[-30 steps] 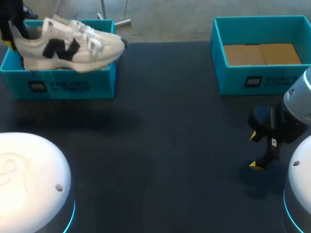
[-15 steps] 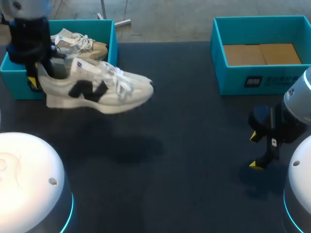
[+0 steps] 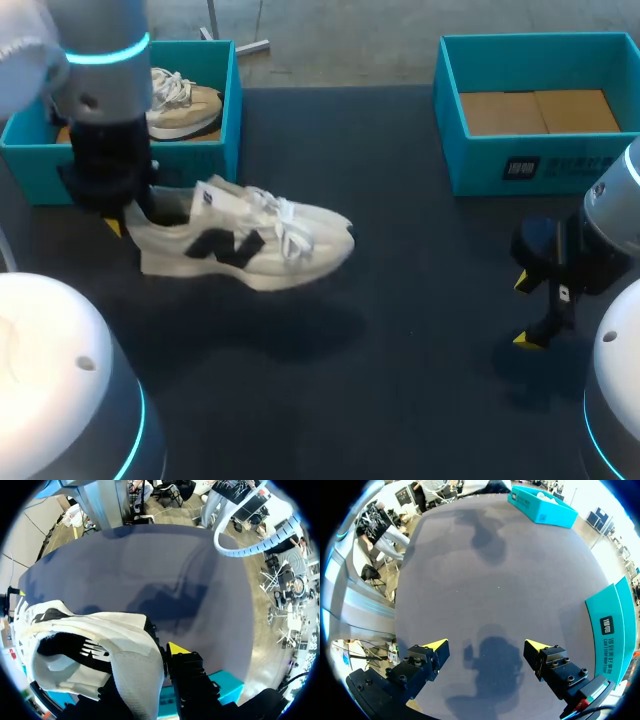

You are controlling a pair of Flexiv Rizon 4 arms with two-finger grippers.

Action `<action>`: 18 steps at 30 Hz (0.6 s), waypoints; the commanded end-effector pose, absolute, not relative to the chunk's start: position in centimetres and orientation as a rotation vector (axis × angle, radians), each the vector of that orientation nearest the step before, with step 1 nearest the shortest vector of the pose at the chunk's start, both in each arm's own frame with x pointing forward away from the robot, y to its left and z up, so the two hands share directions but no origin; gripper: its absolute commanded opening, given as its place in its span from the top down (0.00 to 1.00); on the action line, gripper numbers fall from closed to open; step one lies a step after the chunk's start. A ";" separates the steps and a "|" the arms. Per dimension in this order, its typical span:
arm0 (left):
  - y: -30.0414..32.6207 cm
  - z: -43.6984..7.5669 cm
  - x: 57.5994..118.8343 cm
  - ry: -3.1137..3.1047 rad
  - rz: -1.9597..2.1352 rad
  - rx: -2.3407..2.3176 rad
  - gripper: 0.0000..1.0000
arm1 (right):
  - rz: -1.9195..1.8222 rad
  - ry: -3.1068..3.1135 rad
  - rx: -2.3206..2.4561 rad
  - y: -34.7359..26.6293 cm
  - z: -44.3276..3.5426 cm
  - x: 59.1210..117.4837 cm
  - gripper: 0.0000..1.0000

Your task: Take the shoe out of the shoebox, open the shoe tongue, remove and reinsert the insole, then place the shoe into the shoebox

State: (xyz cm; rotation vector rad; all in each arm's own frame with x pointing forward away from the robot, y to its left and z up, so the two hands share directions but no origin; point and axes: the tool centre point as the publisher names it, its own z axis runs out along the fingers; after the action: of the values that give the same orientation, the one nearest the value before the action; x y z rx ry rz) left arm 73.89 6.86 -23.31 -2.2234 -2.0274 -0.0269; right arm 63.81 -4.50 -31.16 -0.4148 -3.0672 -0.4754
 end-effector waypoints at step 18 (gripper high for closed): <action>-1.0 -30.9 70.3 -2.035 -0.087 -2.233 1.00 | -0.478 -3.070 -0.415 -4.5 -31.2 63.7 0.00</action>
State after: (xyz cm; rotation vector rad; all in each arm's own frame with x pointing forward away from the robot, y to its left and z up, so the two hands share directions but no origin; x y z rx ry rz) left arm 70.03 0.38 -29.78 -2.2479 -2.0417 -0.0706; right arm 63.81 -4.51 -31.16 -0.4149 -3.0672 -0.4754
